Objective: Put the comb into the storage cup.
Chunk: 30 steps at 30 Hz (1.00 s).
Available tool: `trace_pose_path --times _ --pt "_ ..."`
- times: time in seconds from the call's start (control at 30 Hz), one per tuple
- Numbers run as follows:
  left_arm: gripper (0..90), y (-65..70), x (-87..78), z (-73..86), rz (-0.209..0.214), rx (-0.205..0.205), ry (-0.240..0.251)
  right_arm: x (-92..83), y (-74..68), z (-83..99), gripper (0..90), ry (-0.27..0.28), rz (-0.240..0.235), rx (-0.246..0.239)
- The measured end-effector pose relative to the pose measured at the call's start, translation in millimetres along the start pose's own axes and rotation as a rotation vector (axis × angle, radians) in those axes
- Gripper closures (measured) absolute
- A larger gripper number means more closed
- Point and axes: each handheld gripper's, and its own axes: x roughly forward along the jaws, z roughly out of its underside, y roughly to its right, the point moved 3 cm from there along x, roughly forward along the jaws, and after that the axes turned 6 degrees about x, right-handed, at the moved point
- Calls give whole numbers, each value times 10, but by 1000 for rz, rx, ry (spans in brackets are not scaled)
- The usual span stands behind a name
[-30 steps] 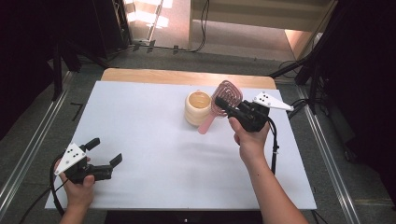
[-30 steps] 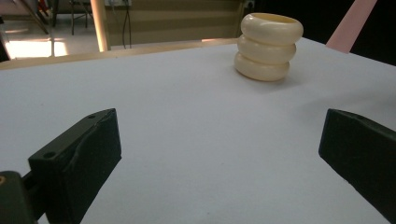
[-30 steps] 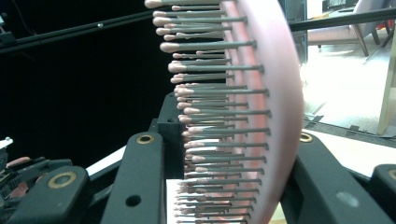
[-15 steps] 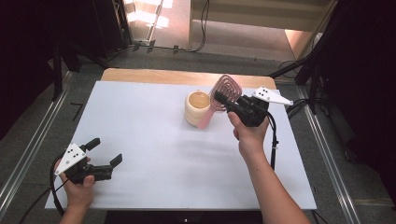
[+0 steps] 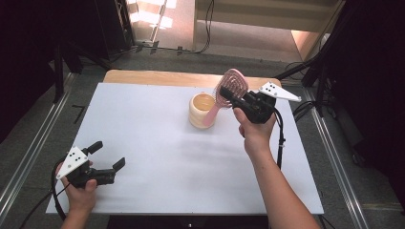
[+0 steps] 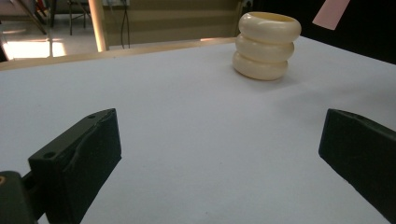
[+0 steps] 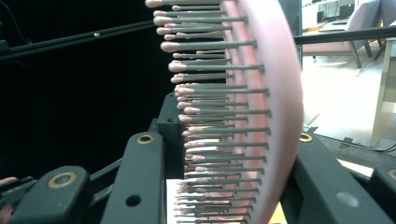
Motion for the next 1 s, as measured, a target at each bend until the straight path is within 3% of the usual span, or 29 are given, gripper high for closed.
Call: trace_pose_path --times 1.0 --pt "0 9 1 -1 5 1 -1 125 68 -161 625 21 28 -12"
